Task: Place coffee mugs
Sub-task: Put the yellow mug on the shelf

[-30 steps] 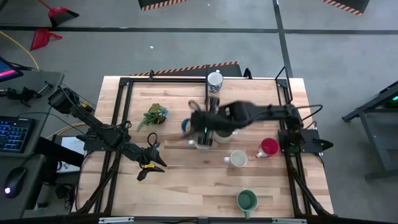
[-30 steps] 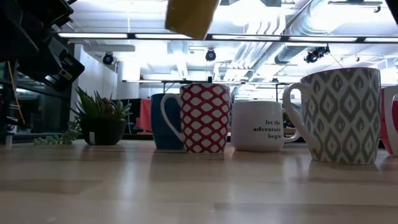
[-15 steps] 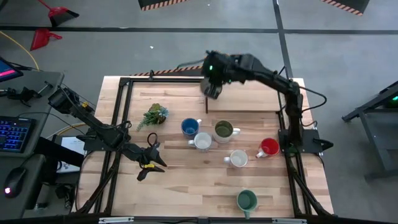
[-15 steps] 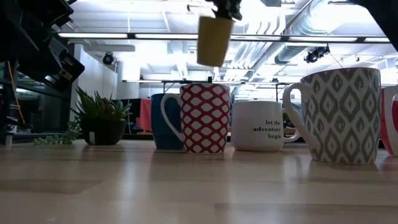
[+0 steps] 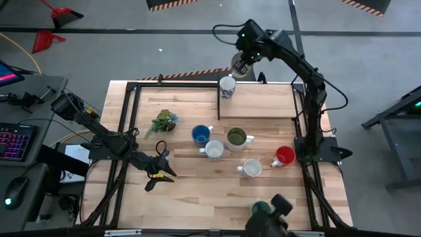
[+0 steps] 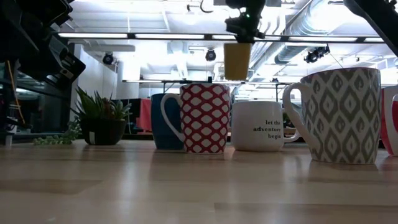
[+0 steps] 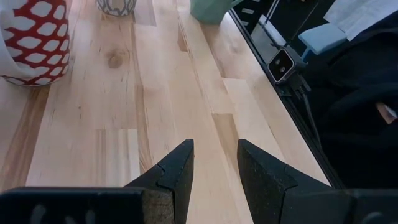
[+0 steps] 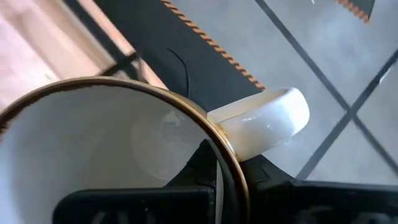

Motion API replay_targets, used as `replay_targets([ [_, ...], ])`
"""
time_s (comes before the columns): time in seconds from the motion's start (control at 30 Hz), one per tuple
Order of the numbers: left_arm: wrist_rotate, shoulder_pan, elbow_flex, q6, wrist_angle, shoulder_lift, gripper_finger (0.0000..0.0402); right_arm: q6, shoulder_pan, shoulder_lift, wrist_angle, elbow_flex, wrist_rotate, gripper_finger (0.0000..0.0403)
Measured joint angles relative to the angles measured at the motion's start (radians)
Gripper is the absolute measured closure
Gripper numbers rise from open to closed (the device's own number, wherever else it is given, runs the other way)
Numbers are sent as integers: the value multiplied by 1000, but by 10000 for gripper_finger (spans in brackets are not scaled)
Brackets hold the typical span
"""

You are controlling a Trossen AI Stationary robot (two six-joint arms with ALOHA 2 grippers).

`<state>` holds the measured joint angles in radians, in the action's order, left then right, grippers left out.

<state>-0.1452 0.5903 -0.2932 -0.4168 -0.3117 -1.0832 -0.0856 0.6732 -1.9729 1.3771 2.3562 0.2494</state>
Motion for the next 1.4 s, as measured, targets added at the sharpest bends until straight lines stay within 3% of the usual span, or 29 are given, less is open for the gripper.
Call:
replay_targets([
  [0.27,0,-1,0,0,0,0,289,87,109,-1,60,-50,-1,403],
  [0.83,0,-1,0,1,0,0,289,62,163,-2,-98,-394,-13,403],
  [1.13,0,-1,0,2,0,0,289,62,164,-1,-168,-448,-112,403],
  [1.4,0,-1,0,2,0,0,289,63,162,0,-194,-524,-111,403],
])
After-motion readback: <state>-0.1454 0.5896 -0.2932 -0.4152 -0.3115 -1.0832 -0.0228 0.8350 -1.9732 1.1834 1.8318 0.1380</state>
